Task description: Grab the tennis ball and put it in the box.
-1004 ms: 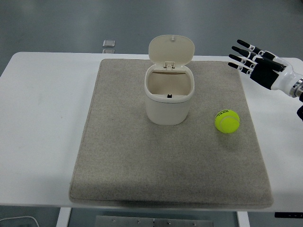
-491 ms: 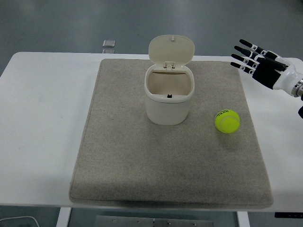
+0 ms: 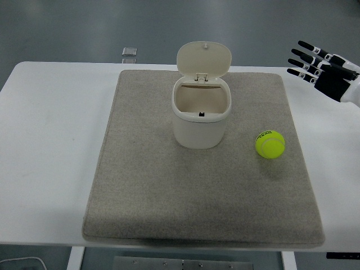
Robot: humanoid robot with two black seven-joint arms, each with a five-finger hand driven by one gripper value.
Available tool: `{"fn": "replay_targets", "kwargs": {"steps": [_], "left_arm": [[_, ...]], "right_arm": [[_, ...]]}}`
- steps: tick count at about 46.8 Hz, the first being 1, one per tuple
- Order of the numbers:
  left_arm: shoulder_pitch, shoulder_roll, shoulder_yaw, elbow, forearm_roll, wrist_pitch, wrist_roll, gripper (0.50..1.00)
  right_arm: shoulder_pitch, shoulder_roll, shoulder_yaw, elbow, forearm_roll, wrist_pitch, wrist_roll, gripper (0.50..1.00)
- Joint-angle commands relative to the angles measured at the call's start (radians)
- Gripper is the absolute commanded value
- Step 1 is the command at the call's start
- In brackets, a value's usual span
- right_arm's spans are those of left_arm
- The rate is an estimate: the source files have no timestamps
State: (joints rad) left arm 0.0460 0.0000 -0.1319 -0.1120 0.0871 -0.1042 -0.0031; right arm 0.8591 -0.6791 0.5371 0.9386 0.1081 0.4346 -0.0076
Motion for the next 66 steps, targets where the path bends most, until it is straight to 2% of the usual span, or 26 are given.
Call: {"fn": "replay_targets", "kwargs": {"steps": [1, 19, 31, 44, 50, 57, 66], "left_arm": [[0.0, 0.0, 0.0, 0.0, 0.0, 0.0, 0.0, 0.992], [0.0, 0.0, 0.0, 0.0, -0.001, 0.0, 0.0, 0.992], [0.0, 0.0, 0.0, 0.0, 0.0, 0.0, 0.0, 0.992], [0.0, 0.0, 0.0, 0.0, 0.0, 0.0, 0.0, 0.992], [0.0, 0.0, 0.0, 0.0, 0.0, 0.0, 0.0, 0.992], [0.0, 0.0, 0.0, 0.0, -0.001, 0.0, 0.0, 0.992], [0.0, 0.0, 0.0, 0.0, 0.0, 0.0, 0.0, 0.992]], "right_arm": [[0.0, -0.011, 0.001, 0.0, -0.056, 0.016, 0.0, 0.903], [0.0, -0.059, 0.001, 0.0, -0.198, 0.072, 0.003, 0.903], [0.009, -0.1, 0.004, 0.0, -0.45, 0.076, 0.015, 0.903], [0.012, -0.138, 0.006, 0.066, -0.705, 0.079, 0.086, 0.903], [0.011, -0.146, 0.006, 0.126, -0.82, 0.075, 0.147, 0.903], [0.006, -0.142, 0.006, 0.173, -0.962, 0.078, 0.247, 0.903], [-0.014, -0.135, 0.006, 0.232, -1.128, 0.069, 0.304, 0.903]]}}
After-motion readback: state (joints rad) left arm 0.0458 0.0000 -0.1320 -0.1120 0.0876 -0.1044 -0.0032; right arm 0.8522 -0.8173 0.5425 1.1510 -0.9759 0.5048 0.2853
